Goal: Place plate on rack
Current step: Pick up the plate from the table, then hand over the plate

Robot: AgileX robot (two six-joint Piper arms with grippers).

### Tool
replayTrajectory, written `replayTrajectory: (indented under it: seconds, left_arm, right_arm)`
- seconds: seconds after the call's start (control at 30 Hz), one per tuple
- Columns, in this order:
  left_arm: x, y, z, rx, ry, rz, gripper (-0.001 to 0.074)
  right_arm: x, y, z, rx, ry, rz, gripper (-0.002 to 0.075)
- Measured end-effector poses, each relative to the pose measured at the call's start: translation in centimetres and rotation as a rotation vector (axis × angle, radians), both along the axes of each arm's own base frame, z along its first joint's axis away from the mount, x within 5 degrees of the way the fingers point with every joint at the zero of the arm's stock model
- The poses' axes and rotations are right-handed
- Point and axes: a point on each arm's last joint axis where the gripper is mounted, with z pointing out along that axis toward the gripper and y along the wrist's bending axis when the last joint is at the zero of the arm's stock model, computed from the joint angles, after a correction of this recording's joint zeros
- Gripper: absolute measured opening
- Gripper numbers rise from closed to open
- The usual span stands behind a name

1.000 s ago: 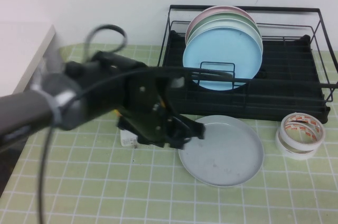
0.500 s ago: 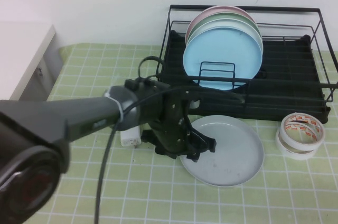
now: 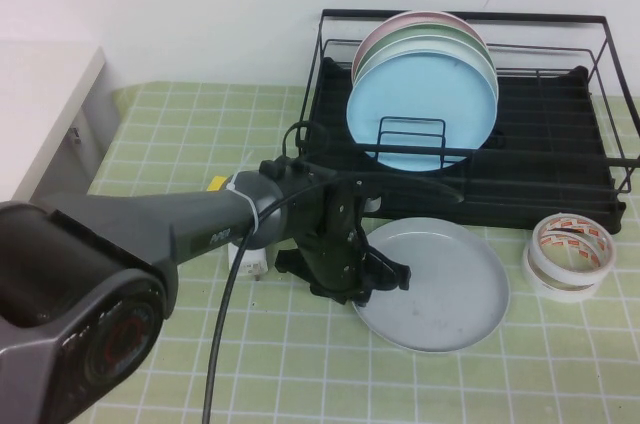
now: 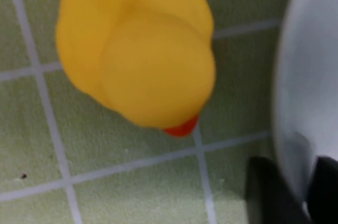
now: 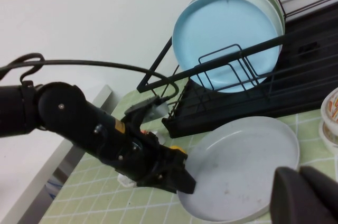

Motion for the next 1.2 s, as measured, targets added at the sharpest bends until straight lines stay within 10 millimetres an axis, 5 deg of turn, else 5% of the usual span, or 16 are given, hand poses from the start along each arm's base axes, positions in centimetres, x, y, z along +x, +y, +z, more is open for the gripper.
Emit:
replayTrajectory:
  seconds: [0.07, 0.2, 0.4, 0.7, 0.87, 1.1, 1.2]
  left_arm:
    - [0.3, 0.2, 0.1, -0.012, 0.004, 0.02, 0.0096]
    - [0.5, 0.9, 0.1, -0.068, 0.087, 0.085, 0.0024]
    - [1.3, 2.8, 1.1, -0.207, 0.205, 0.052, 0.0005]
    - [2.0, 6.0, 6.3, -0.396, 0.11, -0.046, 0.0004]
    - [-1.2, 7.2, 8.1, -0.42, -0.005, -0.095, 0.0004]
    - [-7.9, 10.1, 11.5, -0.543, -0.225, -0.119, 0.0004]
    - [-10.3, 11.3, 13.0, -0.587, -0.339, -0.129, 0.0004]
  right_arm:
    - [0.0, 0.0, 0.0, -0.002, 0.0, 0.0, 0.0009]
    - [0.0, 0.0, 0.0, -0.004, 0.0, 0.0, 0.0009]
    - [0.0, -0.1, 0.0, -0.005, -0.005, -0.011, 0.0009]
    - [0.0, -0.1, 0.0, 0.136, 0.051, -0.026, 0.001]
    - [-0.1, 0.4, -0.2, 0.185, 0.118, 0.016, 0.0079]
    - [1.8, 0.6, 3.1, 0.048, 0.207, 0.07, 0.0402]
    - [4.0, 0.5, 5.0, -0.08, 0.231, 0.118, 0.0464]
